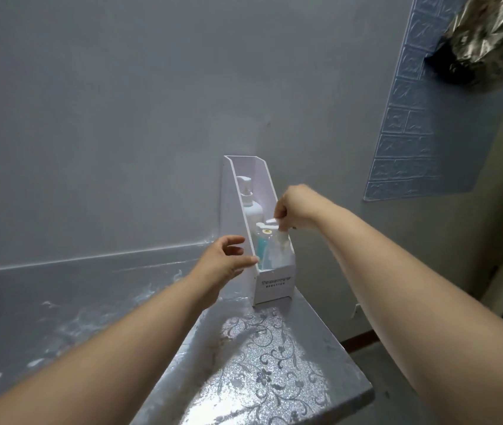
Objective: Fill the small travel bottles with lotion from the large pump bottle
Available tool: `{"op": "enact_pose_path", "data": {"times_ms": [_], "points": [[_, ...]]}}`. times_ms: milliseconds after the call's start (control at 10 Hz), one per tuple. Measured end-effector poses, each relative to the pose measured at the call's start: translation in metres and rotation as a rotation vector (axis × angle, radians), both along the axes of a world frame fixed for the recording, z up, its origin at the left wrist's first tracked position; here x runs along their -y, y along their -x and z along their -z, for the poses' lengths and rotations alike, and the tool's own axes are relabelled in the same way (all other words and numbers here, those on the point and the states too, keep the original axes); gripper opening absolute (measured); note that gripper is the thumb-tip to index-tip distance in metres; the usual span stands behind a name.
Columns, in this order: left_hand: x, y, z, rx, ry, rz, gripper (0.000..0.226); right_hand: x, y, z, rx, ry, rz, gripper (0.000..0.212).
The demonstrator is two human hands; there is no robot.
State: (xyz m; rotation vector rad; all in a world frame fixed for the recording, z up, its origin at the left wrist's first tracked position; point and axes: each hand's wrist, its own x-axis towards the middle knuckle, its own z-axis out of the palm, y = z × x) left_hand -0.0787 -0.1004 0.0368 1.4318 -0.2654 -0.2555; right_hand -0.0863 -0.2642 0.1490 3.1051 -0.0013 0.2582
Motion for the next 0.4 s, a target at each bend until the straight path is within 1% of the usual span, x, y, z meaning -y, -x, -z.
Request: {"op": "enact_pose_path", "data": {"times_ms": [100, 200, 300, 400], "points": [[-0.003, -0.002, 0.002, -0.017, -0.040, -0.008, 0.046, 0.005, -0.011, 0.024, -0.056, 0.039, 0.059, 0.030], [-0.005, -0.005, 0.005, -0.010, -0.061, 0.000, 0.042, 0.007, -0.020, 0.040, -0.078, 0.038, 0.088, 0.032], [-0.007, -0.002, 0.003, -0.005, -0.082, 0.008, 0.041, 0.006, -0.021, 0.039, -0.065, 0.070, 0.105, 0.036], [-0.011, -0.002, -0.003, 0.027, -0.113, -0.012, 0.038, -0.002, -0.021, 0.019, -0.024, 0.011, 0.144, 0.044]]}}
